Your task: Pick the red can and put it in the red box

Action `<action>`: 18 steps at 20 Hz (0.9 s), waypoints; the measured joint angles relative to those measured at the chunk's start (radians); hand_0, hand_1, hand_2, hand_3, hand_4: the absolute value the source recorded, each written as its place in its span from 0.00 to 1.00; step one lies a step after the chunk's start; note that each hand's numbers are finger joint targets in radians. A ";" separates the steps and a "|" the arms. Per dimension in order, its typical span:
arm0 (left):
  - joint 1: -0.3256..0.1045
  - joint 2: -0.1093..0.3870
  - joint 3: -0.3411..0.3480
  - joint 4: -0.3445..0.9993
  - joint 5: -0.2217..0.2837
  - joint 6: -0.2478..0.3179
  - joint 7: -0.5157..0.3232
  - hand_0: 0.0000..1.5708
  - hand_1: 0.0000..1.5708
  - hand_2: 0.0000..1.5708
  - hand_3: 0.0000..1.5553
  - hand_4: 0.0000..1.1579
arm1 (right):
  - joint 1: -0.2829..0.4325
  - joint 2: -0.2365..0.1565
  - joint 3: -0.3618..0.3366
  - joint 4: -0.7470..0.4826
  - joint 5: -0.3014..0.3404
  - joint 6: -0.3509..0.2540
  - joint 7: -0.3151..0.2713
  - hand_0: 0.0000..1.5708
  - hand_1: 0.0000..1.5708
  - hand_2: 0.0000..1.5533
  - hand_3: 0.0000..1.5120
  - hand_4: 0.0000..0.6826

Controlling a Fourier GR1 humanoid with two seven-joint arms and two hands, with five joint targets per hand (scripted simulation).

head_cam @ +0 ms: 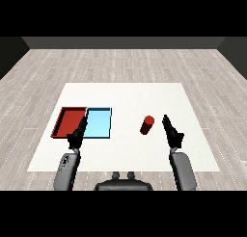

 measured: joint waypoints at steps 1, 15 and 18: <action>0.000 -0.002 0.004 0.001 -0.002 -0.001 0.000 0.00 0.00 0.00 0.00 0.00 | -0.002 0.000 -0.009 0.006 -0.001 0.007 -0.002 0.00 0.00 0.00 0.00 0.00; 0.011 -0.037 0.077 -0.049 0.050 -0.009 -0.281 0.00 0.00 0.00 0.00 0.00 | -0.055 -0.059 -0.175 0.129 -0.202 0.222 -0.237 0.00 0.00 0.00 0.00 0.00; 0.018 -0.046 0.079 -0.017 0.047 -0.014 -0.341 0.00 0.00 0.00 0.00 0.00 | -0.064 -0.062 -0.182 0.164 -0.197 0.244 -0.279 0.00 0.00 0.00 0.00 0.00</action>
